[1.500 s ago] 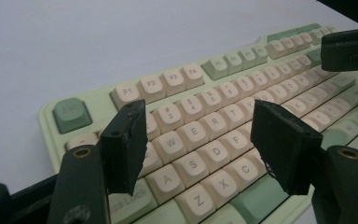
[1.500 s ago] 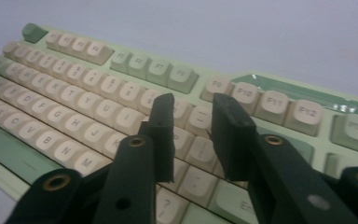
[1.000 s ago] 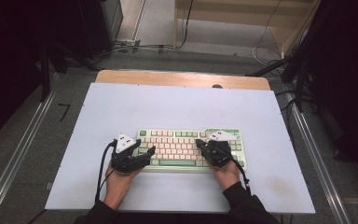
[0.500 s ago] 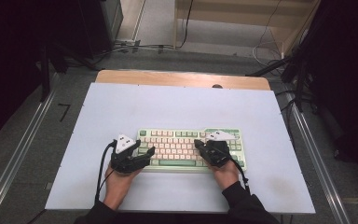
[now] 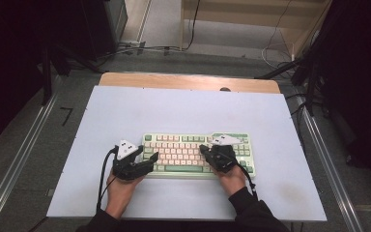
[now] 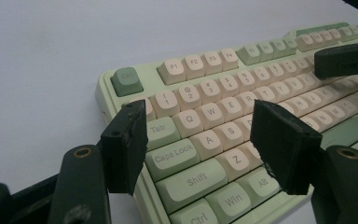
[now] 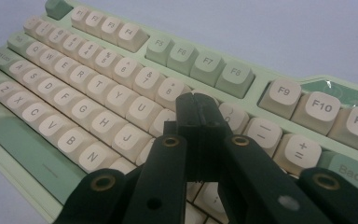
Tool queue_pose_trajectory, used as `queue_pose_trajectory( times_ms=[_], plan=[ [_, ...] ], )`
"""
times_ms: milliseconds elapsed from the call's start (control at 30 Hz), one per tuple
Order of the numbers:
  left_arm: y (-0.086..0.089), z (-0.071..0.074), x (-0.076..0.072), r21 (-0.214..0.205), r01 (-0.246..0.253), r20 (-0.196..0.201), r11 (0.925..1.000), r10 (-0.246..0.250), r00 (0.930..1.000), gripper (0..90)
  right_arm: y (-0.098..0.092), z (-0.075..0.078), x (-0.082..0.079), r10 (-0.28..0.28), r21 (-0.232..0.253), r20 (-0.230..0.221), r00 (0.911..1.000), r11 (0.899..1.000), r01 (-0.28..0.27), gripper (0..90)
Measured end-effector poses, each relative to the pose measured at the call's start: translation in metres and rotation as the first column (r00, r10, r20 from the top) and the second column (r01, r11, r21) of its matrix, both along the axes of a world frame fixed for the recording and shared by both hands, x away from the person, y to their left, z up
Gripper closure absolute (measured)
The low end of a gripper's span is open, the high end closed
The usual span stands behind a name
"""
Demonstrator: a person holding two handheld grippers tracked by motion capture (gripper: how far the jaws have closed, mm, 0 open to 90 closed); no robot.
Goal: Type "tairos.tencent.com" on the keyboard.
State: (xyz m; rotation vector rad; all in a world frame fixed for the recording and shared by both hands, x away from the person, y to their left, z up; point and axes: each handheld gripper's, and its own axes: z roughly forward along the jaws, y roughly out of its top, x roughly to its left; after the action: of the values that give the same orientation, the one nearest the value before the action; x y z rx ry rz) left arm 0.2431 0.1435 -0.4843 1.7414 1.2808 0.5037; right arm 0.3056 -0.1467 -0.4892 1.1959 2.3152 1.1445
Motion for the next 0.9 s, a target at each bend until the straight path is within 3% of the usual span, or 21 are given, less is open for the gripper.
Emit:
queue_pose_trajectory(
  times_ms=[300,467,533,633,733,900],
  plan=[
    [0.000,0.000,0.000,0.001,0.001,-0.001,1.0000,-0.001,1.0000,36.9,0.000,-0.002,0.001,-0.005,-0.011,-0.016,0.9999,1.000,0.005,87.7],
    [0.000,0.000,0.000,-0.001,0.000,0.001,1.0000,0.000,1.0000,36.9,-0.002,0.006,-0.003,-0.008,0.038,0.019,0.9998,0.999,0.008,86.0],
    [0.000,0.000,0.000,-0.002,0.000,0.001,1.0000,0.000,1.0000,36.9,-0.004,0.009,-0.004,-0.013,0.060,0.027,0.9996,0.998,0.012,77.5],
    [0.000,0.000,0.000,0.001,0.000,0.005,1.0000,0.000,1.0000,38.3,-0.005,0.013,-0.005,-0.014,0.062,0.039,0.9992,0.998,0.011,53.8],
    [0.000,0.000,-0.001,-0.001,-0.001,0.007,1.0000,0.001,1.0000,41.6,-0.006,0.015,-0.005,-0.016,0.073,0.042,0.9990,0.997,0.013,37.7],
    [0.001,0.000,-0.001,-0.008,0.004,0.006,1.0000,-0.004,1.0000,46.9,-0.010,0.015,-0.003,-0.038,0.085,0.017,0.9991,0.996,0.036,22.7]
  ],
)
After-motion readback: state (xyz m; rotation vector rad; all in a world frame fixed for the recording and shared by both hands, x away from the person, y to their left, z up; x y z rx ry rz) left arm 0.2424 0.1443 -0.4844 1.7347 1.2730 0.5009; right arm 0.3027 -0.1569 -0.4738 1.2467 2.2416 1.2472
